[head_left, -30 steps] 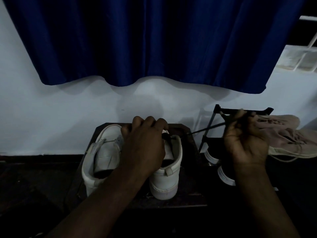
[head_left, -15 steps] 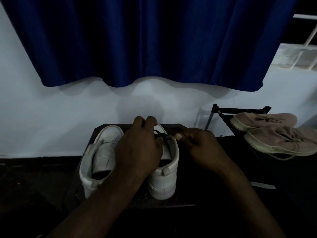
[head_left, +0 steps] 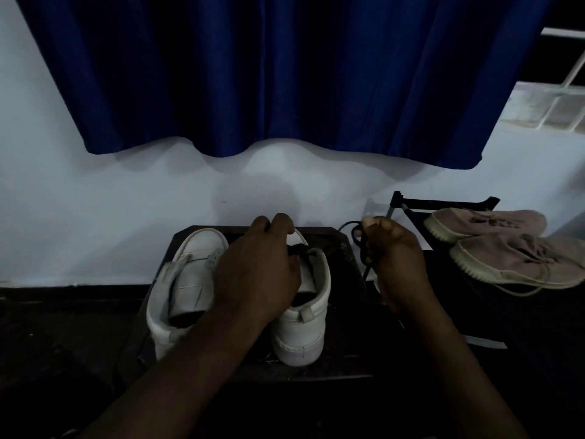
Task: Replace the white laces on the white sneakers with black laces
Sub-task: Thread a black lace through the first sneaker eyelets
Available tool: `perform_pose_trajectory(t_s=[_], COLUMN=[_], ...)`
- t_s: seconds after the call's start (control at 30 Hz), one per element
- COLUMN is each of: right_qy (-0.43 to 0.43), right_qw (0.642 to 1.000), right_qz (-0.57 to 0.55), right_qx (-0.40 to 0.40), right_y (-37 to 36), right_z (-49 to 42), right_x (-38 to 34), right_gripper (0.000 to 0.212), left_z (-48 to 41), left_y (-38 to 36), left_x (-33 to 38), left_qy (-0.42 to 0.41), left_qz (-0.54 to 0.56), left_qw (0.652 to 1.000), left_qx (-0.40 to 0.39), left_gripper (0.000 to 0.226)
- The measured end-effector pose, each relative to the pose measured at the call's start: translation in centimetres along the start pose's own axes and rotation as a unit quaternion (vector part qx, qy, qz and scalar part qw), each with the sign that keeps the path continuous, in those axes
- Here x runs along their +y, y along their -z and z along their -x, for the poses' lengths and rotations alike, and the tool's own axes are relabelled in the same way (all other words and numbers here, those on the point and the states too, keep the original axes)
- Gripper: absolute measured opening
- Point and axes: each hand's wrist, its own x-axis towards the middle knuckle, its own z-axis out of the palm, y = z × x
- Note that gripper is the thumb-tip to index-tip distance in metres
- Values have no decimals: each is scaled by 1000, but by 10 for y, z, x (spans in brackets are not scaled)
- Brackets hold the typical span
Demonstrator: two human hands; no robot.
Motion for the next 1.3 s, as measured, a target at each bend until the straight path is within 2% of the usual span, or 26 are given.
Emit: perform_pose_trajectory(t_s=[0.1, 0.17, 0.27, 0.37, 0.43, 0.6, 0.7, 0.77, 0.87, 1.0, 1.1, 1.2, 1.3], right_qy=[36, 48, 55, 56, 75, 116, 152, 197, 232, 257, 277, 286, 278], right_qw=[995, 990, 986, 983, 973, 946, 926, 897, 865, 841, 830, 826, 838], right_qz=[94, 130, 148, 148, 190, 280, 313, 350, 387, 449, 457, 458, 443], right_qx=[-5, -18, -50, -89, -107, -118, -147, -184, -220, -158, -158, -159, -151], right_y=[-1, 0, -8, -17, -22, -24, -22, -21, -23, -30, -33, -31, -29], right_z=[1, 2, 8, 15, 18, 22, 22, 21, 20, 17, 12, 8, 8], right_x=[2, 2, 1, 1, 0, 0, -2, -1, 3, 8, 9, 6, 7], right_gripper=[28, 25, 14, 9, 12, 39, 39, 35, 38, 32, 26, 21, 17], left_z=[-3, -4, -4, -4, -5, -3, -1, -1, 0, 4, 5, 5, 5], left_y=[10, 16, 21, 21, 19, 17, 22, 22, 18, 11, 11, 15, 17], left_x=[-7, -10, -9, -3, 2, 12, 9, 3, -6, -12, -14, -17, -19], left_qy=[-9, -19, -29, -14, -11, -36, -80, -99, -90, -88, -68, -41, -19], left_qz=[89, 109, 70, -2, -53, -131, -102, -71, -3, 30, 41, 56, 16], left_qw=[994, 990, 985, 983, 982, 981, 987, 992, 996, 995, 997, 997, 998], left_qx=[-59, -93, -154, -185, -179, -142, -94, -40, 15, 24, 23, -20, -62], left_gripper=[46, 38, 24, 24, 24, 26, 27, 23, 22, 16, 15, 29, 47])
